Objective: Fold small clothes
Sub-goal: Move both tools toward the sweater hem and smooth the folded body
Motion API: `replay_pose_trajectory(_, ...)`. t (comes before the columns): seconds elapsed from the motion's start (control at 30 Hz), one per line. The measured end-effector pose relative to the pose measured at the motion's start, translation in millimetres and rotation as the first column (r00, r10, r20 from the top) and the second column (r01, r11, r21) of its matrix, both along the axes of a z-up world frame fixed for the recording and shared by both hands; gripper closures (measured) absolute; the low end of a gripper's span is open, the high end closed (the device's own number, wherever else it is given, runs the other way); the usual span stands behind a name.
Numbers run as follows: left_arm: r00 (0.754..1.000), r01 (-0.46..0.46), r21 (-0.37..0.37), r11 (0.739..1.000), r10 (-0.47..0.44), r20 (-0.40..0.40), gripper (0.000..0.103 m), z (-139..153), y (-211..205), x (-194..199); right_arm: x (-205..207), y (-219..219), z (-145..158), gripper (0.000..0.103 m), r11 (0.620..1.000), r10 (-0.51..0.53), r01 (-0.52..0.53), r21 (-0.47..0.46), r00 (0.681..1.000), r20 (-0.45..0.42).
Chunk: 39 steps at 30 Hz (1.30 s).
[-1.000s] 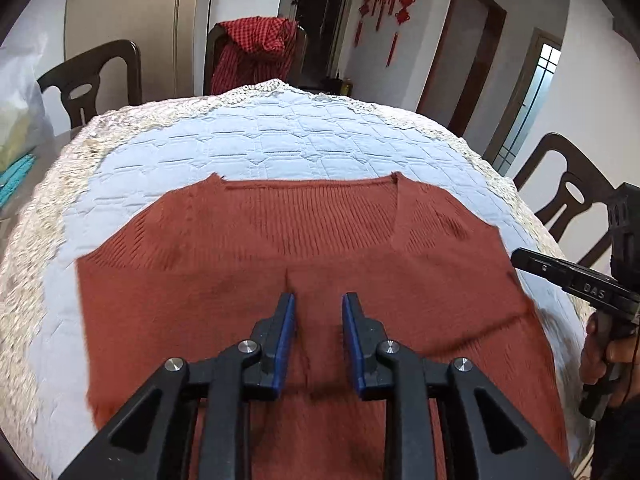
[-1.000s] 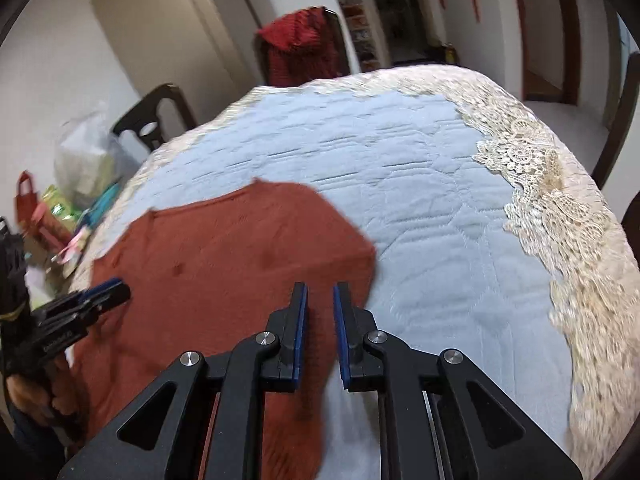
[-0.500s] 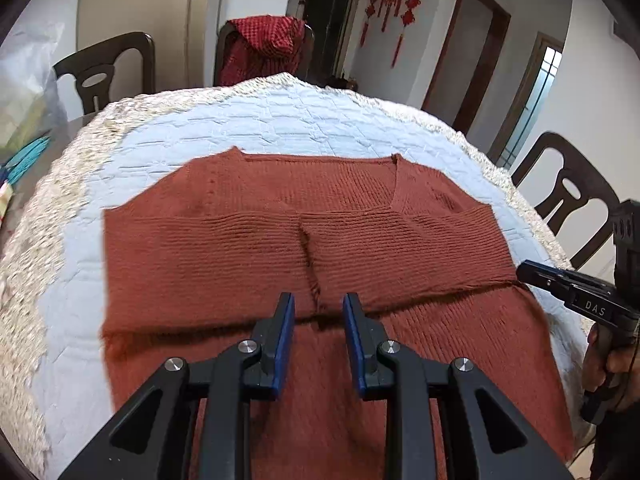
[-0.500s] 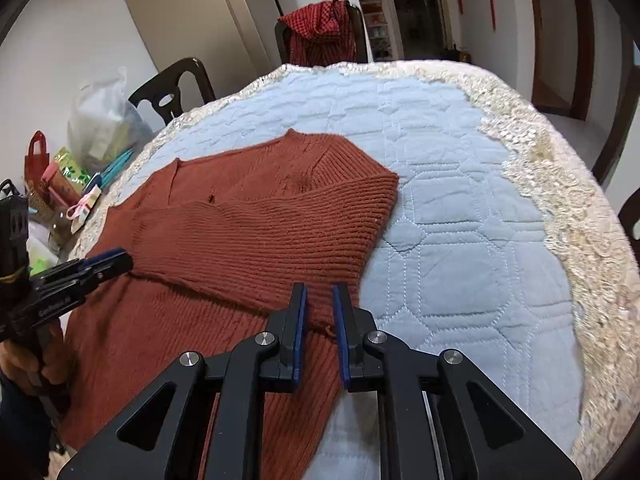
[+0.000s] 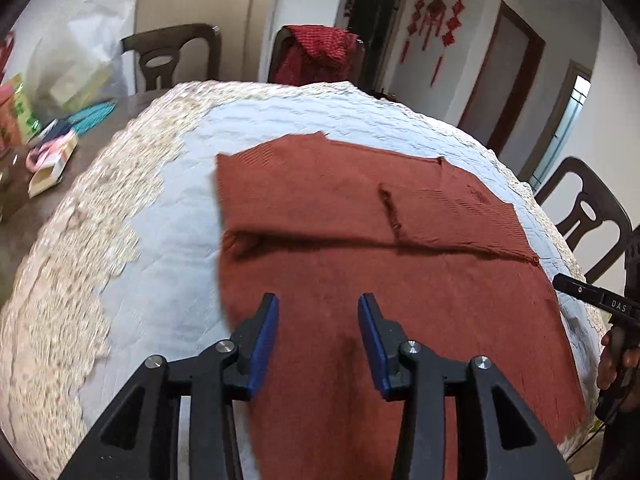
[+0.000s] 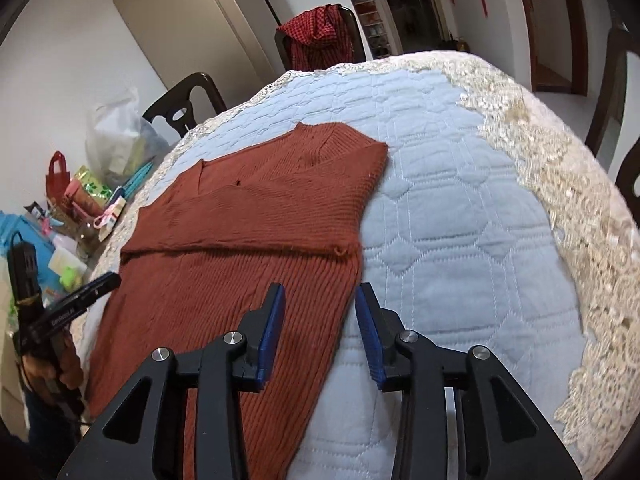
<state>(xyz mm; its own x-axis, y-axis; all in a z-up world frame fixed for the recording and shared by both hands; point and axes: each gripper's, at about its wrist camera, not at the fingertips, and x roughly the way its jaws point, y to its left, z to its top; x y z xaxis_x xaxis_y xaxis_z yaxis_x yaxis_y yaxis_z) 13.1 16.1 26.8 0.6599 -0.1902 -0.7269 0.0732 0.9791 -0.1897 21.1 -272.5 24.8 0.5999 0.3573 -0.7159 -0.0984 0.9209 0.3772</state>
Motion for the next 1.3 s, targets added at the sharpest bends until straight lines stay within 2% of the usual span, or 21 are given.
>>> replay_pose_trajectory(0.13, 1.0, -0.015, -0.019, 1.0, 0.015, -0.019, 0.059, -7, 10, -11, -8, -2, -7, 0.065, 0.999, 0.001, 0.0, 0.036, 1.0, -0.017)
replay_pose_trajectory(0.33, 0.998, -0.055, -0.003, 0.998, 0.055, 0.011, 0.059, -3, 15, -24, -22, -3, -12, 0.065, 0.996, -0.004, 0.006, 0.084, 1.0, -0.021)
replay_pose_trajectory(0.43, 0.998, -0.068, -0.021, 0.997, 0.068, -0.018, 0.059, -11, 21, -28, -31, -3, -13, 0.065, 0.994, 0.0, 0.002, 0.105, 1.0, -0.021)
replay_pose_trajectory(0.7, 1.0, -0.024, -0.061, 0.998, 0.023, -0.017, 0.059, -15, 13, -58, -59, -1, -17, 0.065, 0.979, 0.045, -0.035, 0.2, 0.998, -0.045)
replay_pose_trajectory(0.83, 1.0, -0.009, -0.124, 0.992, 0.006, -0.024, 0.059, -17, 18, -73, -72, -1, -22, 0.065, 0.96, 0.084, -0.064, 0.271, 0.995, -0.061)
replay_pose_trajectory(1.0, 0.999, -0.014, -0.217, 0.976, 0.006, -0.035, 0.059, -18, 24, -89, -85, 5, -22, 0.065, 0.945, 0.139, -0.106, 0.31, 0.986, -0.087)
replay_pose_trajectory(1.07, 0.999, -0.008, -0.241, 0.971, -0.002, -0.041, 0.059, -19, 24, -93, -90, 9, -21, 0.065, 0.946, 0.162, -0.129, 0.297, 0.983, -0.087)
replay_pose_trajectory(1.3, 0.999, -0.009, -0.328, 0.945, -0.008, -0.051, 0.059, -22, 27, -84, -83, 17, -24, 0.065, 0.931, 0.177, -0.137, 0.339, 0.98, -0.091)
